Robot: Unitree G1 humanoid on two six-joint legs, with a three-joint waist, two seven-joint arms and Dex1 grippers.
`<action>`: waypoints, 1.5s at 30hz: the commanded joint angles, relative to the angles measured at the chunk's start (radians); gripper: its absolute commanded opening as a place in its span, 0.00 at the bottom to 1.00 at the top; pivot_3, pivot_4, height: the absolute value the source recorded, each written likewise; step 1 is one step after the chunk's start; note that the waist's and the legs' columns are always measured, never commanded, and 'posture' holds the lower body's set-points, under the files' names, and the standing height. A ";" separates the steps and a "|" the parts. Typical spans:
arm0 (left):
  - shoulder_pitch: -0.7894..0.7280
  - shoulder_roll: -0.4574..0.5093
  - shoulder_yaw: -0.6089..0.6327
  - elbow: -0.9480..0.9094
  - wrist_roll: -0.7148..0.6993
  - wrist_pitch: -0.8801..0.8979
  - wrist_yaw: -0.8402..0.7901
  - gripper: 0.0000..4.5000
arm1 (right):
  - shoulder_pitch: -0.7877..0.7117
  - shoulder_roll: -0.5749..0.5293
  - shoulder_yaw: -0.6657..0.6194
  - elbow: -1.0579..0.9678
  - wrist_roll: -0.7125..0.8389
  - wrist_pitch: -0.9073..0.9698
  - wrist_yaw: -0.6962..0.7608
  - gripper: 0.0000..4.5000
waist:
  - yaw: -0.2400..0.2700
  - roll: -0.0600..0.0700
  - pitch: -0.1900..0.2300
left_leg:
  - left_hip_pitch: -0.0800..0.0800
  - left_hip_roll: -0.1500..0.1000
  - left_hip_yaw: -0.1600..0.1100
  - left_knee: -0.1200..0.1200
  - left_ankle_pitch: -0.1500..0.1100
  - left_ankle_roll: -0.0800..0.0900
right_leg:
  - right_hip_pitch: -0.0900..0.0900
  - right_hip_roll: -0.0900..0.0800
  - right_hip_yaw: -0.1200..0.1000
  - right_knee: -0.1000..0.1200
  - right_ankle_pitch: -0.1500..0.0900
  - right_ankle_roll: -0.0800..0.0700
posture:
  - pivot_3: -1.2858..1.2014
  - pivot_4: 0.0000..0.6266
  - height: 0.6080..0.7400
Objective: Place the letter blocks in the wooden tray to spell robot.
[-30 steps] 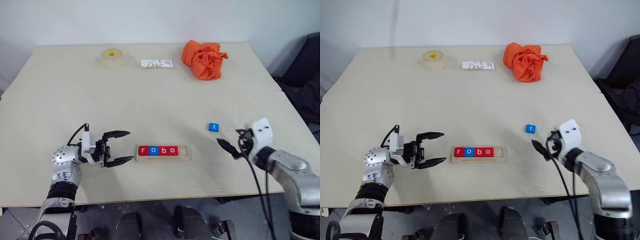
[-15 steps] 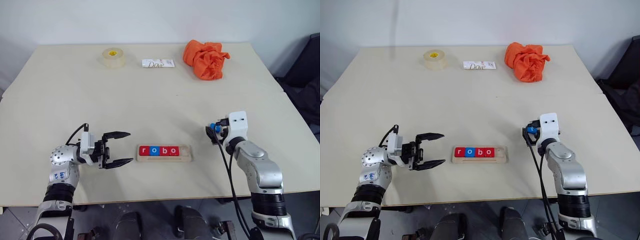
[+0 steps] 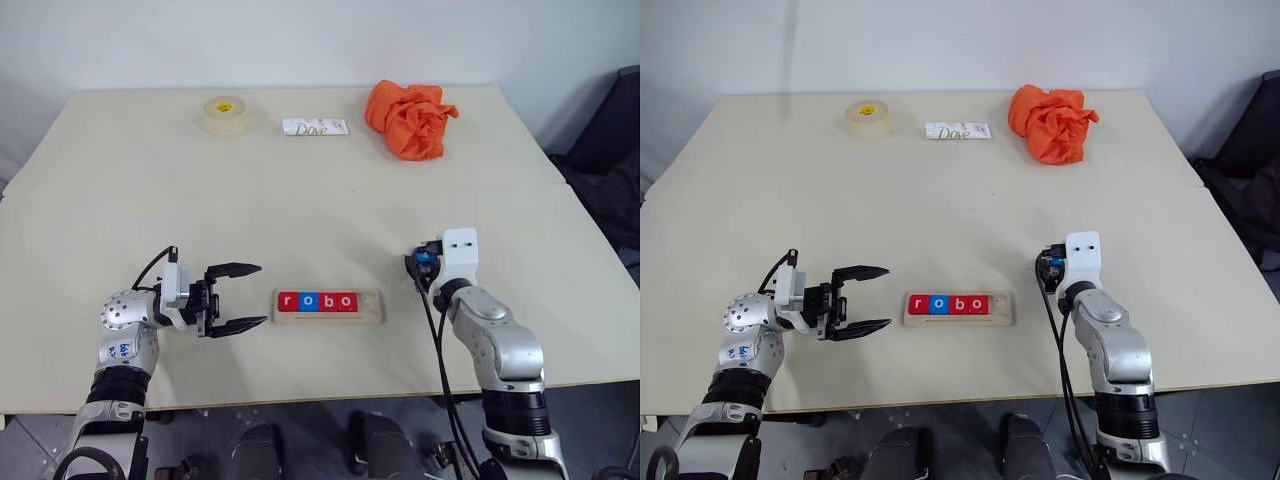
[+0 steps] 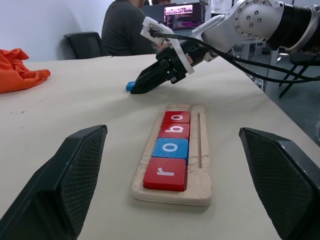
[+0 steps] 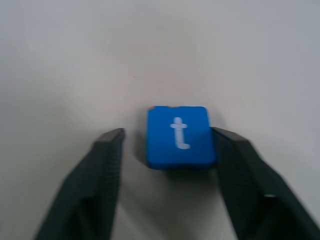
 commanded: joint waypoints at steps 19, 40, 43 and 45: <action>-0.015 0.010 0.008 0.021 -0.007 -0.005 -0.090 1.00 | 0.321 -0.109 -0.108 -0.578 0.103 0.279 0.066 0.33 | 0.001 0.000 0.000 | 0.000 0.000 0.000 -0.001 -0.001 0.000 | 0.000 0.000 0.000 -0.002 0.000 0.000 | 0.52 0.24 1.00; -0.032 0.008 0.000 0.036 -0.002 -0.007 -0.091 1.00 | 0.336 -0.046 -0.040 -0.579 0.102 0.241 0.050 0.99 | 0.002 0.000 0.000 | 0.000 0.000 -0.001 -0.001 -0.001 0.001 | 0.000 0.000 0.000 -0.002 0.000 -0.001 | 0.52 0.24 1.00; -0.032 0.005 0.001 0.035 -0.002 -0.009 -0.087 1.00 | 0.326 -0.085 -0.039 -0.576 0.111 0.230 0.090 1.00 | 0.002 0.000 0.000 | 0.000 0.000 -0.001 -0.001 -0.001 0.001 | 0.000 0.000 0.000 -0.002 0.000 -0.001 | 0.52 0.24 1.00; -0.035 0.004 0.001 0.037 -0.001 -0.012 -0.086 1.00 | 0.313 -0.122 -0.039 -0.567 0.119 0.217 0.128 1.00 | 0.002 0.000 0.000 | 0.000 0.000 -0.001 -0.001 -0.001 0.001 | 0.000 0.000 0.000 -0.002 0.000 -0.001 | 0.52 0.24 1.00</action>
